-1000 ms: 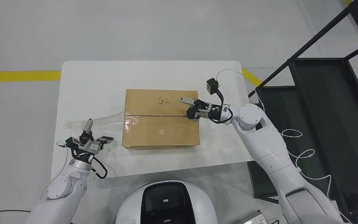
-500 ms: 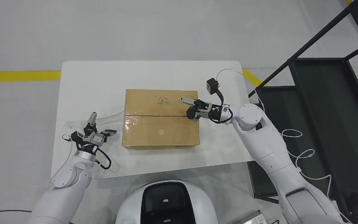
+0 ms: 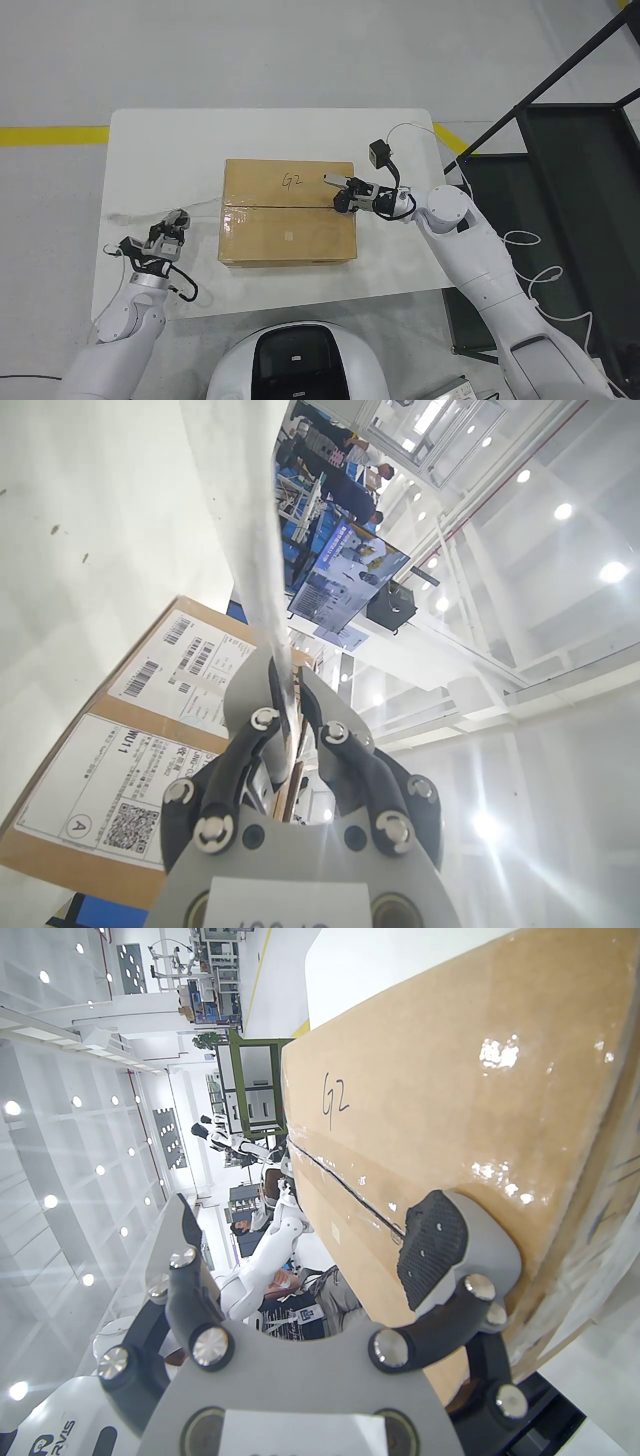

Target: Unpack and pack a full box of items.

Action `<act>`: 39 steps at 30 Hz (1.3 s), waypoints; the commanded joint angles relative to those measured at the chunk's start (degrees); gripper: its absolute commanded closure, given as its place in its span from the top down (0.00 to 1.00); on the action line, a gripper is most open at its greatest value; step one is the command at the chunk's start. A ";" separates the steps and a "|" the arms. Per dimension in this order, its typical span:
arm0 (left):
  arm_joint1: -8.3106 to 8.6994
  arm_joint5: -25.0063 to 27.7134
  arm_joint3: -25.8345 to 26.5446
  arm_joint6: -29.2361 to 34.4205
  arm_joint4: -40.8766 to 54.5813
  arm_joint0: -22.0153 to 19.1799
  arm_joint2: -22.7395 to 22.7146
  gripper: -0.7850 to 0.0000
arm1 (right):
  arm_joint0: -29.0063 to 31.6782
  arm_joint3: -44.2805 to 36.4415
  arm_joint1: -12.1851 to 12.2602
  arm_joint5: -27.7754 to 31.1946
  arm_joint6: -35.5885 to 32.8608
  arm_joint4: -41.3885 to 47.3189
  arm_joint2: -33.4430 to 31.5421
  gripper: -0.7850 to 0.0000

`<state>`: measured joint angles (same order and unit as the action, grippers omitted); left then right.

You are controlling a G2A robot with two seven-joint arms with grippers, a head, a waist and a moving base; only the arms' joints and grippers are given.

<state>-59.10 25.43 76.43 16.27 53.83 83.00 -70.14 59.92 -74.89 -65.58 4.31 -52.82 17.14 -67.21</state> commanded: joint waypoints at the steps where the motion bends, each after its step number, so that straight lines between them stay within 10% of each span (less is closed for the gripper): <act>1: -0.04 0.88 1.22 -0.10 -0.25 0.62 -0.90 0.00 | 0.00 0.00 0.00 0.00 0.00 0.00 0.00 1.00; 20: -0.61 -6.47 19.55 -6.29 -24.65 2.07 -1.63 0.00 | 0.00 0.00 0.00 0.00 0.00 0.00 0.00 1.00; 39: -2.51 -19.62 20.02 -8.70 -49.22 -3.87 6.76 0.00 | 0.00 0.00 0.00 0.00 0.00 0.00 0.00 1.00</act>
<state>-61.55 6.38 96.28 7.93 6.16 79.25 -63.63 59.92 -74.89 -65.58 4.31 -52.82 17.14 -67.21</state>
